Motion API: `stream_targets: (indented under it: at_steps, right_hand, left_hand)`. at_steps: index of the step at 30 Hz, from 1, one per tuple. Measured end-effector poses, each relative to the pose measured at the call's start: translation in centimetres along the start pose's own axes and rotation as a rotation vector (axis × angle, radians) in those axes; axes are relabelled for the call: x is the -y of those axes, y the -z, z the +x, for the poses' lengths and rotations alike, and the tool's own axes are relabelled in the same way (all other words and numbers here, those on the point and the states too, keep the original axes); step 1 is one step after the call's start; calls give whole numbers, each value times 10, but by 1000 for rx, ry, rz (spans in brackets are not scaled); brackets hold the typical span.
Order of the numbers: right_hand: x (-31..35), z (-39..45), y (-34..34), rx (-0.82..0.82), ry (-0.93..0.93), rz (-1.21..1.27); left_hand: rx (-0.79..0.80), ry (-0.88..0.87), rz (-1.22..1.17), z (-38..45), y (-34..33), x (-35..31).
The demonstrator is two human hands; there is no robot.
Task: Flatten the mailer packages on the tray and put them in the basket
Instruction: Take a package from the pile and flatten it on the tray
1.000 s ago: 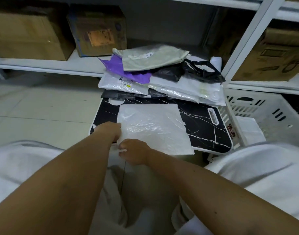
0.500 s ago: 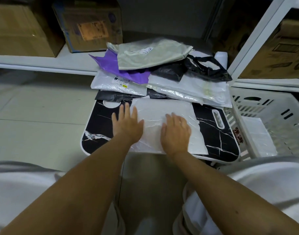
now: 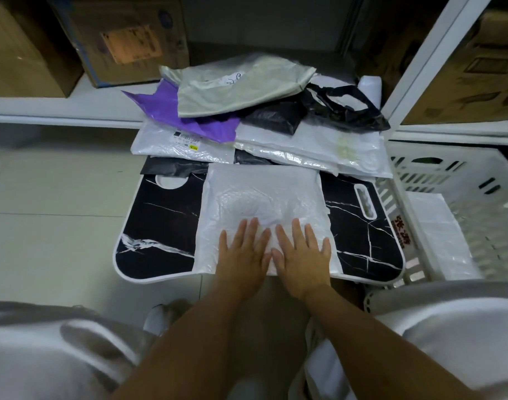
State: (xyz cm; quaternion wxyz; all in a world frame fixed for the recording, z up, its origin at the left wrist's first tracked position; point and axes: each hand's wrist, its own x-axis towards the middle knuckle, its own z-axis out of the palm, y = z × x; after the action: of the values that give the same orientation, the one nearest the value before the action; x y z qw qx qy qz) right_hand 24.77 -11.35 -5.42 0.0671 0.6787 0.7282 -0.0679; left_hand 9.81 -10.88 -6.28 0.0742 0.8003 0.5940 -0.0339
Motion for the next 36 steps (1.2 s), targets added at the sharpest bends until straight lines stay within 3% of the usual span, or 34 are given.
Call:
stream_targets:
  at_steps: [5,10,12,16,20,25,31,36]
  right_hand:
    - [2,19,19,-176,45,-32]
    - [3,47,36,-155,103,-164]
    - [7,56,36,-139,122,-138]
    - [9,76,38,-4,124,28]
    - [12,86,43,-135,125,28]
    - [11,108,57,-230,173,-90]
    - [16,127,43,-17,154,190]
    - [14,135,40,-37,113,157]
  left_hand:
    - [-132,35,-45,7,12,-3]
    - [-154,85,54,32,31,2]
    - [-169,27,132,39,34,9]
    - [-30,31,74,56,35,27]
    - [-181,58,53,67,41,28]
    - [-207,16,131,95,55,31]
    - [-13,118,-48,117,42,43]
    - [-110,83,58,123,43,63]
